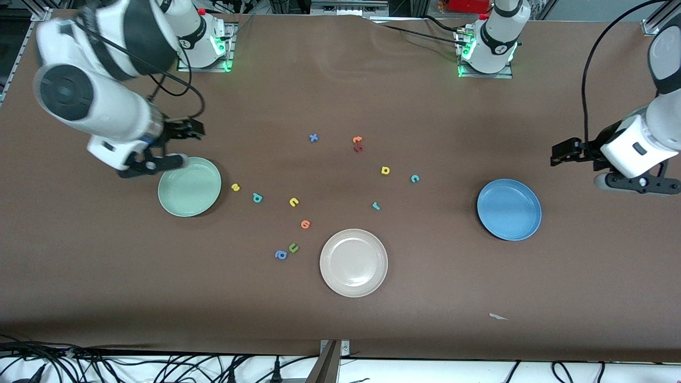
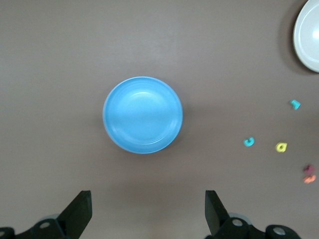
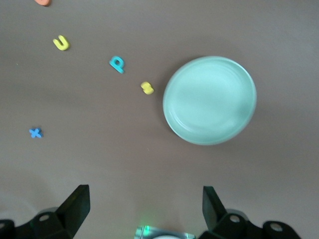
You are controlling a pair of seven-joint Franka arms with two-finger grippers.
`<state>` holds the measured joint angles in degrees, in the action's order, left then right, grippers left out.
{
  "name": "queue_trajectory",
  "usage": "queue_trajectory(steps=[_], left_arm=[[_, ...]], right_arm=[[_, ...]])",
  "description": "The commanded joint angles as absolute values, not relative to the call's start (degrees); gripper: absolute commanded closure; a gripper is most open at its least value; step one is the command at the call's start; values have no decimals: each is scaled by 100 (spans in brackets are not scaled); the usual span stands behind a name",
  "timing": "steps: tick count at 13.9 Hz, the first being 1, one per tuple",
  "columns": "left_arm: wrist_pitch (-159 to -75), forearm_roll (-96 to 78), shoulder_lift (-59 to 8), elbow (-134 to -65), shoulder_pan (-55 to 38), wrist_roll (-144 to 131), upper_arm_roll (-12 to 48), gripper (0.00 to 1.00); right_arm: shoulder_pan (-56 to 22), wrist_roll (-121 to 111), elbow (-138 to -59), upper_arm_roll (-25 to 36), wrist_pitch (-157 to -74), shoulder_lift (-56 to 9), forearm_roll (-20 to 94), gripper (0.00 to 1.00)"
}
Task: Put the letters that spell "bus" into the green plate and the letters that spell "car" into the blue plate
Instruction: 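Reach the right gripper to the cyan p while the left gripper reaches letters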
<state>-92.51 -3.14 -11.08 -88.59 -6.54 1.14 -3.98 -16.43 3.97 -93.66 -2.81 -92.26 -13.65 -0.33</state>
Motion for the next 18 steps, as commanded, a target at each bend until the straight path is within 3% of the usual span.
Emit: queue_trajectory(steps=[1, 3, 6, 7, 8, 9, 11, 18], left_arm=[[-9535, -387, -1388, -8929, -756, -805, 94, 0], [-9921, -387, -1590, -9009, -765, -1316, 429, 0], [-10519, -317, -2125, -8983, -948, -2273, 851, 0], [-10642, -343, -2240, -8965, -1045, -2416, 861, 0], [-10731, -386, -2337, -8947, -1133, -2478, 870, 0], [-10836, -387, -2442, -8939, -1282, -2653, 870, 0], [-10986, -395, -2662, -8912, -1388, -2830, 870, 0], [-11460, -668, -3164, -8930, -1626, -2865, 861, 0]], right_arm=[[-1933, 308, -9377, -237, -9990, -1835, 26, 0], [-2091, 316, -9701, -342, -10876, -2047, 26, 0], [-2258, 308, -10806, -404, -12580, -2171, 18, 3], [-2276, 282, -11106, -430, -13151, -2258, -9, 5], [-2268, 29, -11231, -431, -13618, -2424, -26, 16], [-2268, -252, -11215, -431, -13788, -2600, -18, 27], [-2259, -474, -11197, -422, -14113, -2829, -52, 40], [-2197, -861, -11171, -387, -14378, -3120, -299, 39]])
